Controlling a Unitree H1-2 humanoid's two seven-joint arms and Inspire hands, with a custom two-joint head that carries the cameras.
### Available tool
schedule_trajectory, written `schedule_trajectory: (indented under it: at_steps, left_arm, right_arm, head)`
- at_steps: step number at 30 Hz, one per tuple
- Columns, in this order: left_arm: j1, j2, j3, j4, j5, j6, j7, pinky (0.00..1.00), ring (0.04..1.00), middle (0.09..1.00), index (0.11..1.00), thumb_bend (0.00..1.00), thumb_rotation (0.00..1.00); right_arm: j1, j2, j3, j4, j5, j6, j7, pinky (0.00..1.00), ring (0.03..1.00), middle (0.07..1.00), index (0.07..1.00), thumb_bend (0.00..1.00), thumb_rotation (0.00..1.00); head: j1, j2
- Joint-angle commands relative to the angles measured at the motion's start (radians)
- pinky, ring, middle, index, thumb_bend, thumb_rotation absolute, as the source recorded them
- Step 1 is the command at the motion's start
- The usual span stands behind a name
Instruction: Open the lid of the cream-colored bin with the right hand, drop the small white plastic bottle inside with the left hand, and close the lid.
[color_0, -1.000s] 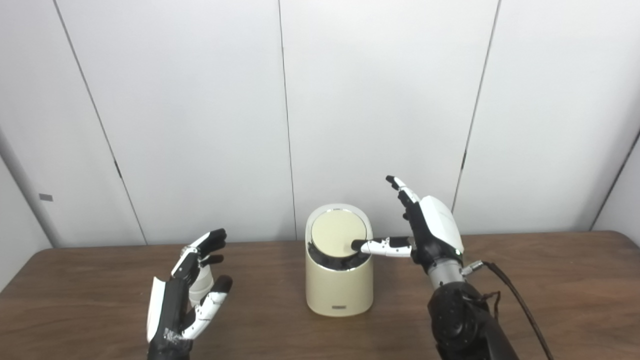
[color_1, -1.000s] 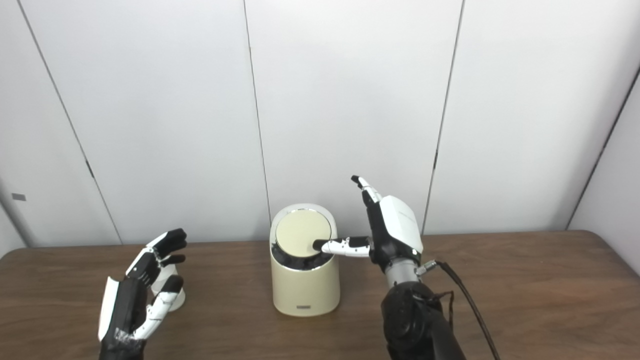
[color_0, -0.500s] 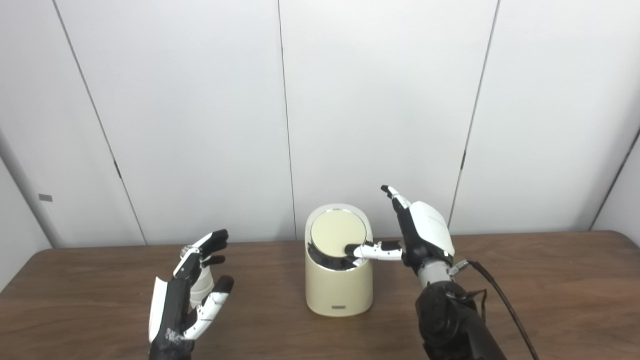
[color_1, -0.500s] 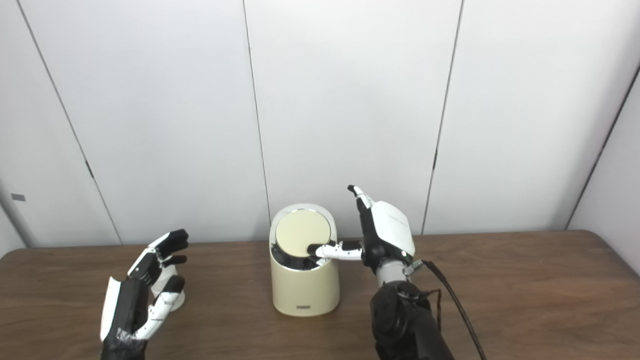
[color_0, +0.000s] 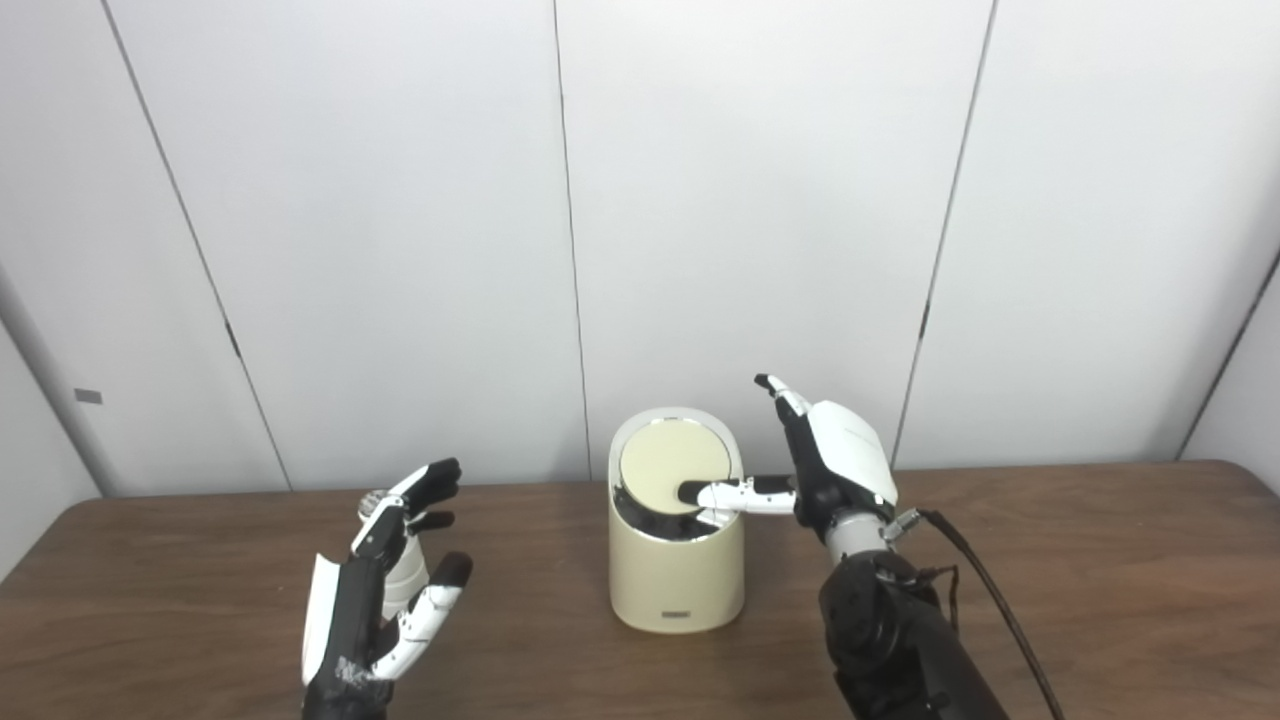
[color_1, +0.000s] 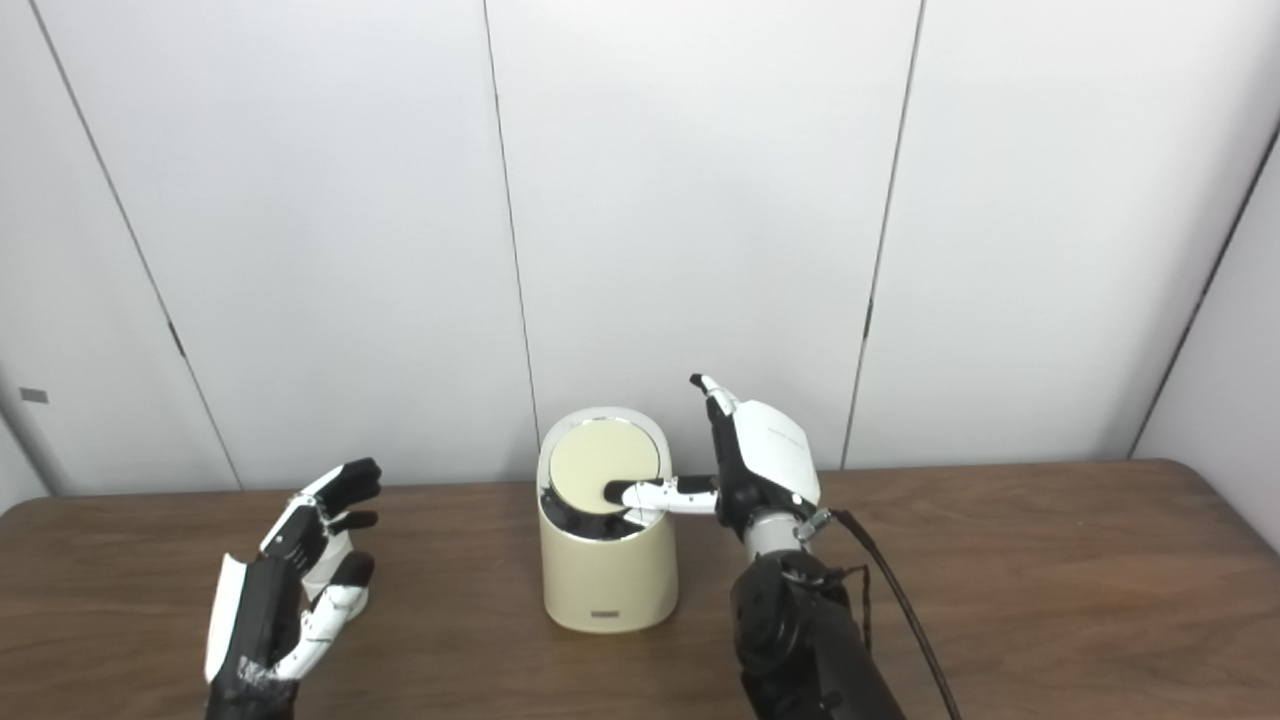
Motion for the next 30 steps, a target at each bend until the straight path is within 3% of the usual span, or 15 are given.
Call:
schedule_trajectory:
  at_steps: [1,13,20,22,27,30]
  left_arm:
    - [-0.035,0.000,0.001,-0.023,0.002,-0.031,0.011,0.71,0.793,0.817,0.817,0.70,0.76]
    - [-0.036,-0.003,0.003,-0.033,0.007,-0.029,0.011,0.71,0.789,0.815,0.814,0.69,0.76]
    - [-0.038,-0.004,0.004,-0.029,0.002,-0.031,0.012,0.71,0.787,0.813,0.817,0.70,0.76]
    - [-0.038,-0.004,0.004,-0.029,0.002,-0.032,0.011,0.71,0.790,0.814,0.819,0.71,0.76]
    - [-0.036,-0.003,0.005,-0.032,0.004,-0.029,0.009,0.71,0.791,0.816,0.818,0.70,0.76]
    - [-0.036,0.001,0.004,-0.030,0.003,-0.031,0.010,0.71,0.790,0.815,0.816,0.69,0.76]
  right_arm:
    - [-0.054,0.002,-0.003,-0.009,-0.025,0.001,-0.013,0.80,0.884,0.903,0.905,0.91,0.52]
    - [-0.051,-0.008,0.017,-0.015,-0.038,0.000,-0.031,0.77,0.863,0.889,0.896,0.93,0.22]
    - [-0.050,-0.018,0.030,-0.023,-0.039,-0.001,-0.032,0.74,0.856,0.890,0.891,0.93,0.10]
    - [-0.048,-0.018,0.030,-0.026,-0.028,-0.001,-0.033,0.75,0.857,0.890,0.893,0.90,0.14]
    - [-0.041,-0.010,0.013,-0.042,0.017,-0.009,-0.029,0.78,0.869,0.898,0.907,0.87,0.40]
    - [-0.029,-0.009,0.013,-0.072,0.040,-0.016,-0.017,0.79,0.877,0.913,0.917,0.85,0.50]
  head:
    - [0.000,0.000]
    - [0.001,0.005]
    - [0.002,0.004]
    - [0.001,0.004]
    - [0.000,0.005]
    - [-0.001,0.005]
